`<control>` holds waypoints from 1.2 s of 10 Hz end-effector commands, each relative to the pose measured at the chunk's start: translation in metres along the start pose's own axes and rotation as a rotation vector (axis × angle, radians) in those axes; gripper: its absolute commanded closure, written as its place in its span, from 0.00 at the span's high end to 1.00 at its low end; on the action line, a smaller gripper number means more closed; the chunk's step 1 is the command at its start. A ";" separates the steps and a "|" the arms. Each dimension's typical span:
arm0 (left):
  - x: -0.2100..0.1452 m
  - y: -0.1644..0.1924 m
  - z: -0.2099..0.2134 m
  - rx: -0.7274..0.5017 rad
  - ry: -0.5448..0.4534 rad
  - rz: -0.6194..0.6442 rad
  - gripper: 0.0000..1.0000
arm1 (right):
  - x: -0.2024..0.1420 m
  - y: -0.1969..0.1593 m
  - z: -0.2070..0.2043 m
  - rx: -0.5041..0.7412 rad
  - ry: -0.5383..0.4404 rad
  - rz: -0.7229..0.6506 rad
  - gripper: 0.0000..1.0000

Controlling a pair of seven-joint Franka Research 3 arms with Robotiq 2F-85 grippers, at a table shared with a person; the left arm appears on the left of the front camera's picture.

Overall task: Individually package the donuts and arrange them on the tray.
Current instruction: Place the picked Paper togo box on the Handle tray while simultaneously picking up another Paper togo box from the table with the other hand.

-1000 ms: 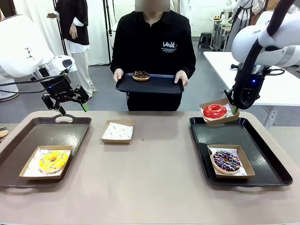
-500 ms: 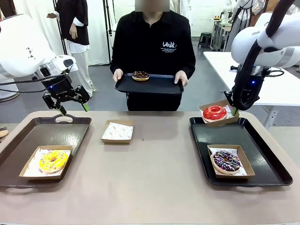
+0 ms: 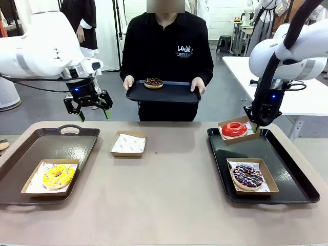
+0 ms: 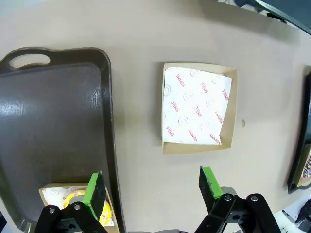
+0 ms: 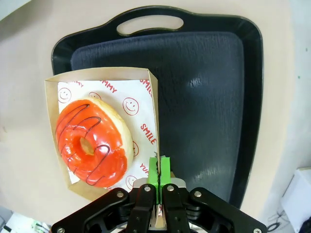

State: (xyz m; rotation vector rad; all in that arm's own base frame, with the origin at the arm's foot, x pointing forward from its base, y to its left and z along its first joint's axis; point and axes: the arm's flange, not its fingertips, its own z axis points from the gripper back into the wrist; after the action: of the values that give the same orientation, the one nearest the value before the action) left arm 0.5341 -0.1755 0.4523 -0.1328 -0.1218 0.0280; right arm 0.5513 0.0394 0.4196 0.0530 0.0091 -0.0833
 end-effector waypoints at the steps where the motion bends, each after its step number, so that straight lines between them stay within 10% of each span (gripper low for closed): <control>1: 0.023 -0.017 -0.013 0.054 0.040 0.029 1.00 | 0.013 0.005 -0.005 -0.034 -0.004 -0.009 0.01; 12: 0.053 -0.033 -0.075 0.120 0.101 0.075 1.00 | 0.031 0.004 -0.051 -0.055 -0.007 -0.011 0.01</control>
State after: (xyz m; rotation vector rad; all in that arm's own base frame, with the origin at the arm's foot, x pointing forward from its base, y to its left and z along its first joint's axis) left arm 0.5891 -0.2101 0.3875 -0.0696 -0.0135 0.0717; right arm 0.5790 0.0432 0.3707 0.0245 0.0222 -0.0749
